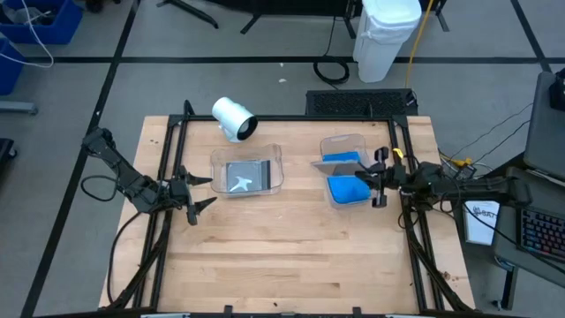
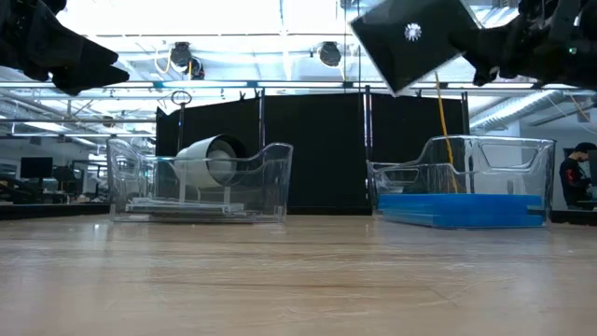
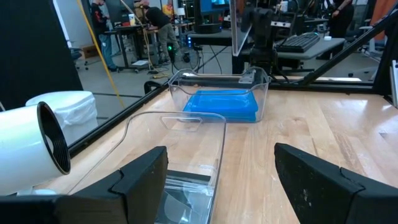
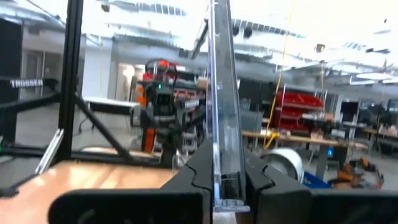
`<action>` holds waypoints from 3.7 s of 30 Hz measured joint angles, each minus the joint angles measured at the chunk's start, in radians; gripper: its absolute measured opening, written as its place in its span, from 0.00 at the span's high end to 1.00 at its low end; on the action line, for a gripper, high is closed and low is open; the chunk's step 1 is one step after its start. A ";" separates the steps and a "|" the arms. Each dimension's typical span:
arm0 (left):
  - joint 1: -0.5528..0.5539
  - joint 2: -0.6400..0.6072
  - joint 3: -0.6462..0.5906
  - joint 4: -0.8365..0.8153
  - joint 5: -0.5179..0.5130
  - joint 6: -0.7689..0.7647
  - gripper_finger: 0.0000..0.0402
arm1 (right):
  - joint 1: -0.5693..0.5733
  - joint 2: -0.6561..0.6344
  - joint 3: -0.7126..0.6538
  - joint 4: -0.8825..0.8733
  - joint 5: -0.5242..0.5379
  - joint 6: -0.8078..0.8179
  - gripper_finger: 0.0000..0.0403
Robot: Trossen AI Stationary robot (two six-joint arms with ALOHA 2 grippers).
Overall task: Pick & place jewel cases by type
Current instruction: Put the black cd case into the left transparent bin, then move the right transparent bin to the right
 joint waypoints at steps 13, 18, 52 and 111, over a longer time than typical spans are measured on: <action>0.000 0.000 0.000 -0.001 0.001 0.000 0.26 | 0.002 0.542 0.262 0.219 -0.119 -0.039 0.96; 0.000 0.000 0.000 0.005 0.006 0.000 0.26 | 0.002 0.744 0.404 0.207 -0.135 -0.102 0.96; 0.000 0.000 0.000 0.012 0.053 0.000 0.26 | -0.071 1.538 1.150 -0.101 -0.176 -0.517 0.96; 0.000 0.000 0.000 0.011 0.052 0.000 0.26 | -0.059 1.587 1.148 -0.022 -0.241 -0.227 0.60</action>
